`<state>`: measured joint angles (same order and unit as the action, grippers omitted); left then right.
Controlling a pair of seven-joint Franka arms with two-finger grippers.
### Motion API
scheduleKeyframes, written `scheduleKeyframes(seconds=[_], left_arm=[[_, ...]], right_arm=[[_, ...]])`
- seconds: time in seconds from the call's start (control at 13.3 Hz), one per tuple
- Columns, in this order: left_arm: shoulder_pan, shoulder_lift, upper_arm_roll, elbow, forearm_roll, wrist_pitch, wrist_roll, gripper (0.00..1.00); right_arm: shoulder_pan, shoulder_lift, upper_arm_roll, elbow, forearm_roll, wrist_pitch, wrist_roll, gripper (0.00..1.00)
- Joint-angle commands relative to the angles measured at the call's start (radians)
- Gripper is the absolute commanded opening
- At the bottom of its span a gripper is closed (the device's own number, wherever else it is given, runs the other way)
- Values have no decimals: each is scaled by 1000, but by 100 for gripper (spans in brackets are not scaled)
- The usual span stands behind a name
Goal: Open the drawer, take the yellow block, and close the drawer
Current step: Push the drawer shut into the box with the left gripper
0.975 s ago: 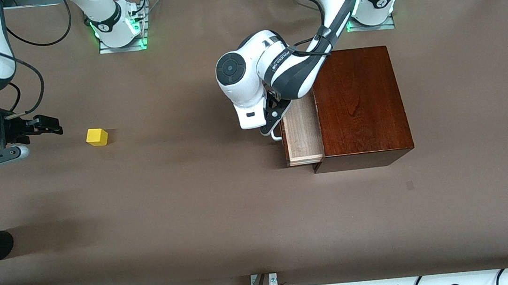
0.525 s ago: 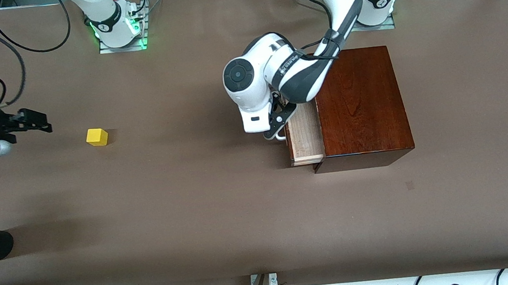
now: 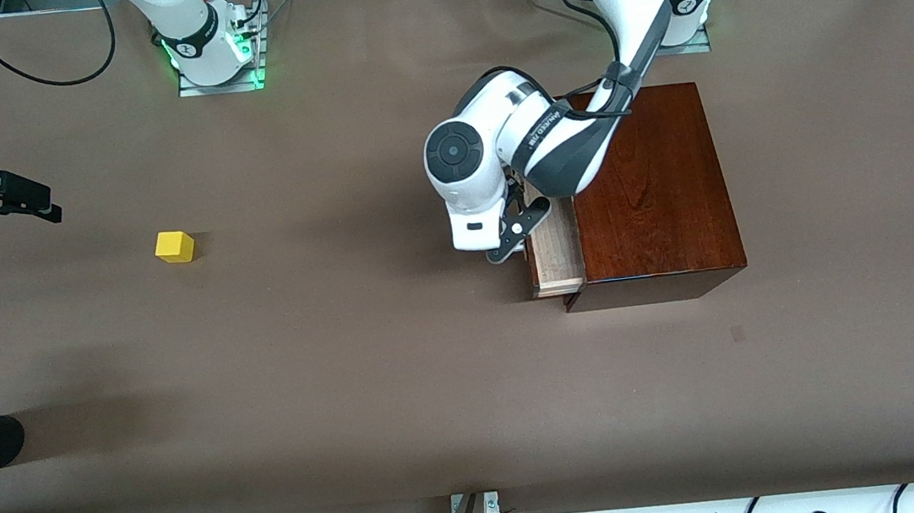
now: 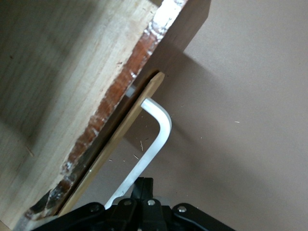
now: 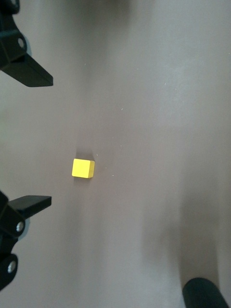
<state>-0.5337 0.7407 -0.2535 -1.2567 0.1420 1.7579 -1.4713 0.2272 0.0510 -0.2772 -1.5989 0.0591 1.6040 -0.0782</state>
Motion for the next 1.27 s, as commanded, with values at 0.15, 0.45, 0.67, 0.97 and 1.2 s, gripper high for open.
scheduleKeyframes(seconds=[0.15, 0.45, 0.67, 0.97, 1.2], left_arm=[[83, -38, 53, -40, 114, -40, 130, 0], [101, -38, 53, -41, 128, -40, 176, 0], [133, -40, 51, -41, 128, -41, 235, 0], [146, -40, 48, -38, 125, -43, 258, 0], [146, -72, 36, -20, 62, -52, 249, 0]], right_arm=[[-78, -46, 76, -12, -53, -27, 74, 100], [-74, -20, 70, -7, -55, -32, 81, 100], [-74, -17, 70, -6, -55, -32, 83, 100], [-72, -16, 72, -6, -79, -32, 83, 100], [-69, -17, 73, -4, -94, -35, 81, 100]])
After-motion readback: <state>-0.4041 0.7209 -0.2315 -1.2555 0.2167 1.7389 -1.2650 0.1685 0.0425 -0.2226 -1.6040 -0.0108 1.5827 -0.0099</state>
